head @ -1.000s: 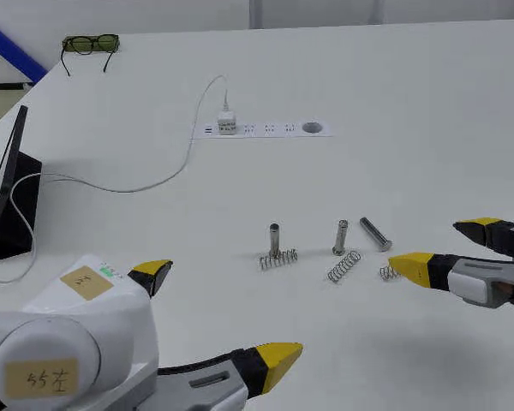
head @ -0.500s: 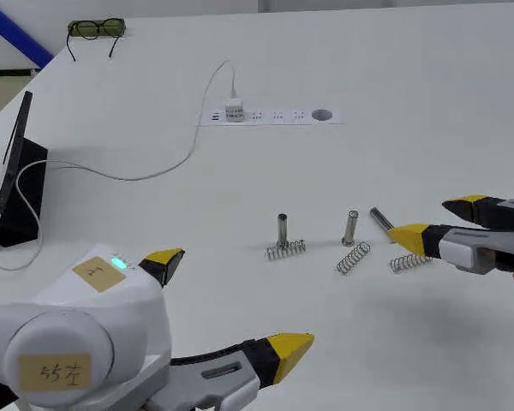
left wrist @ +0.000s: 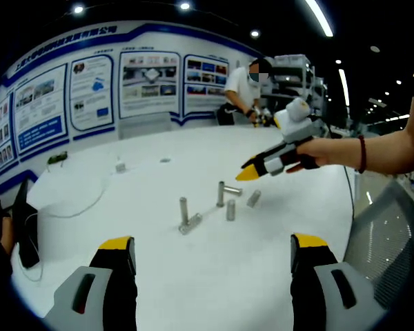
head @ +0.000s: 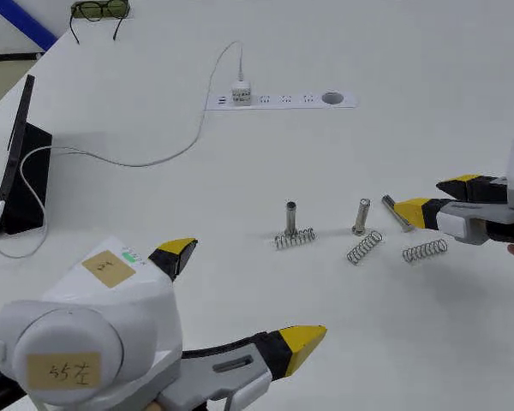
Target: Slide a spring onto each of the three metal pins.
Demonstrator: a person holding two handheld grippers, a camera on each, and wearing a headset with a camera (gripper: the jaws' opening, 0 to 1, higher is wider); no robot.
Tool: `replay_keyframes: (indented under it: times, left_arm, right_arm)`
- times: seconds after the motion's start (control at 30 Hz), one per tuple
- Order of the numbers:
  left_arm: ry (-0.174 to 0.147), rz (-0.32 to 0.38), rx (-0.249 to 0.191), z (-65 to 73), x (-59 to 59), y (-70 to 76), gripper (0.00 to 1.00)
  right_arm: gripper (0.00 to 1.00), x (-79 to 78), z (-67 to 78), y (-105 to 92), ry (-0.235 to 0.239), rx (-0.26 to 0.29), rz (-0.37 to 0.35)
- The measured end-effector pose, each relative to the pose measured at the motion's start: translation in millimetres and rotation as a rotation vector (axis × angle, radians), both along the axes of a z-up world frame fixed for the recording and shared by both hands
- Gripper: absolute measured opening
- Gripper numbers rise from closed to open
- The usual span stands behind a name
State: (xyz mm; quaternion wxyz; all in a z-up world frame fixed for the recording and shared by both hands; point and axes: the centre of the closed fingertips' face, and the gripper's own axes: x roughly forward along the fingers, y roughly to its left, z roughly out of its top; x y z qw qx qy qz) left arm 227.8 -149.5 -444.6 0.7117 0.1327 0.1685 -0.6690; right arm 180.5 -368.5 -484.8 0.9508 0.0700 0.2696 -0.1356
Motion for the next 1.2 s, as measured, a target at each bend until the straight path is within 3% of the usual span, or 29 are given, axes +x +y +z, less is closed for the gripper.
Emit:
replay_keyframes:
  times: [0.4, 0.8, 1.2]
  left_arm:
    - [-0.003, -0.017, 0.001, -6.3, 0.1, -3.4, 0.93]
    - [0.003, -0.007, 0.014, -11.4, 3.9, -3.7, 0.93]
    - [0.002, -0.009, 0.021, -12.9, 5.8, -6.5, 0.92]
  right_arm:
    - [0.32, 25.9, -21.1, -15.9, 0.023, 0.029, -0.031]
    - [0.28, 36.2, -46.2, -19.8, 0.055, 0.086, -0.061]
    - [0.19, 36.4, -53.3, -23.3, 0.100, 0.027, -0.083]
